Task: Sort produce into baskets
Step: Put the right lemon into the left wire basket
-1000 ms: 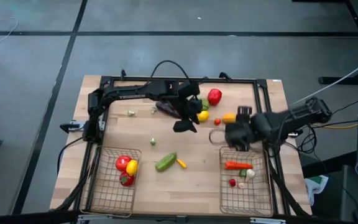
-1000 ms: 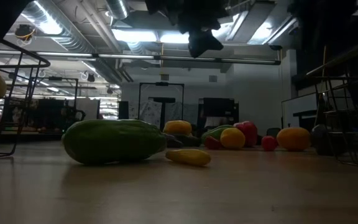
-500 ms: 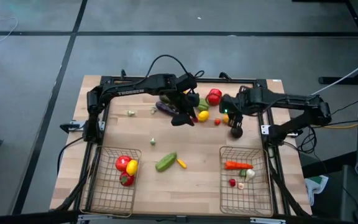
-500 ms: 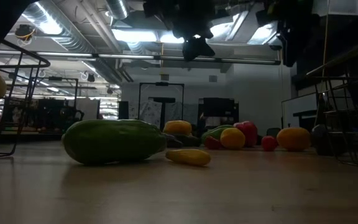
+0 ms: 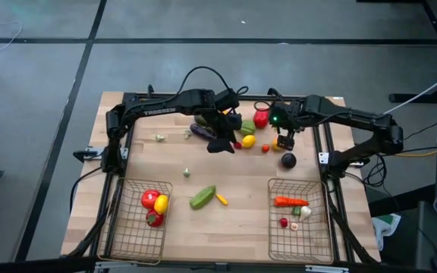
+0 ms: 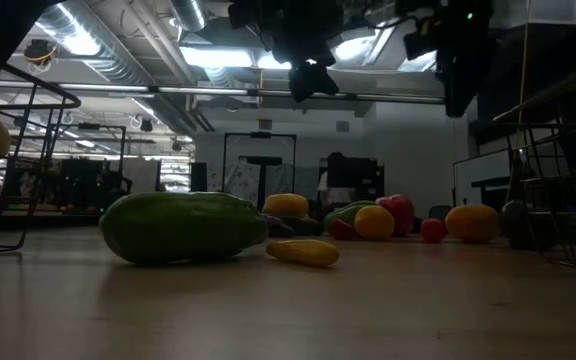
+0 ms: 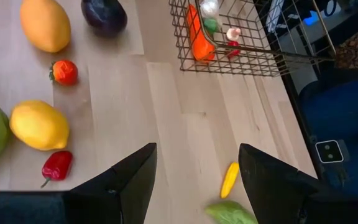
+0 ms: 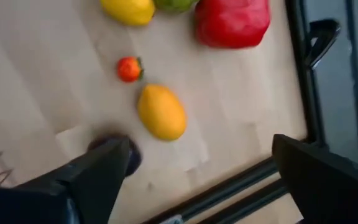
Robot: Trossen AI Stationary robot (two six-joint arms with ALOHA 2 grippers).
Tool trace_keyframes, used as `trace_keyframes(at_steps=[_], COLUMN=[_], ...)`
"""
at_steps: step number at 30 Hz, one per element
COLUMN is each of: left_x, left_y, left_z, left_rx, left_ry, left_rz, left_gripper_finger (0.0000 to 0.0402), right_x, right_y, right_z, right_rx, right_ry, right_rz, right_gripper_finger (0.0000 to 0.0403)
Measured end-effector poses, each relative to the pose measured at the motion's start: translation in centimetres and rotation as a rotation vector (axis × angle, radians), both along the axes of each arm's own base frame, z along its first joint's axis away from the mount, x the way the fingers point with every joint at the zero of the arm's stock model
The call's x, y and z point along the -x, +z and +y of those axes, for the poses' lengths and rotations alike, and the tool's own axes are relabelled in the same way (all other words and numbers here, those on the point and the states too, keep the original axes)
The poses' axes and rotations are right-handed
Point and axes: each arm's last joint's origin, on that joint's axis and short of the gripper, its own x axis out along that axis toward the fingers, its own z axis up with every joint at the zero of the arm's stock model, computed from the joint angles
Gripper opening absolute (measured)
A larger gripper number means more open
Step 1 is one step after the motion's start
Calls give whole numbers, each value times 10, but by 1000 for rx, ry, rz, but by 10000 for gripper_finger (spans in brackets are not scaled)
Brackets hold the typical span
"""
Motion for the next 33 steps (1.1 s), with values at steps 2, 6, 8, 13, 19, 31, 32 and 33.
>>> trace_keyframes(at_steps=[2,6,8,13,19,31,32,33], left_x=[0,0,-1,-1,-2,-4,-4,-4], left_y=[0,0,0,0,0,0,0,0], left_z=[0,-1,-2,-6,-10,-17,-18,-18], left_rx=[-1,1,1,-6,-8,-7,-6,-6], left_ry=[-3,-2,-5,-22,-35,-49,-49,-51], left_rz=[-1,0,1,-5,-6,-8,-7,-7], left_gripper_finger=[224,223,223,223,223,223,223,223], right_x=[-1,-5,-5,2,8,12,12,14], right_y=[-7,-24,-35,-63,-101,-141,-143,-145], right_z=[-5,-10,-9,-7,-5,-4,-4,-5], right_rx=[24,40,30,-9,-28,26,28,27], right_ry=[13,24,27,33,36,84,83,78], right_rz=[1,-7,1,72,94,37,39,42], right_gripper_finger=[381,351,342,333,332,332,332,332])
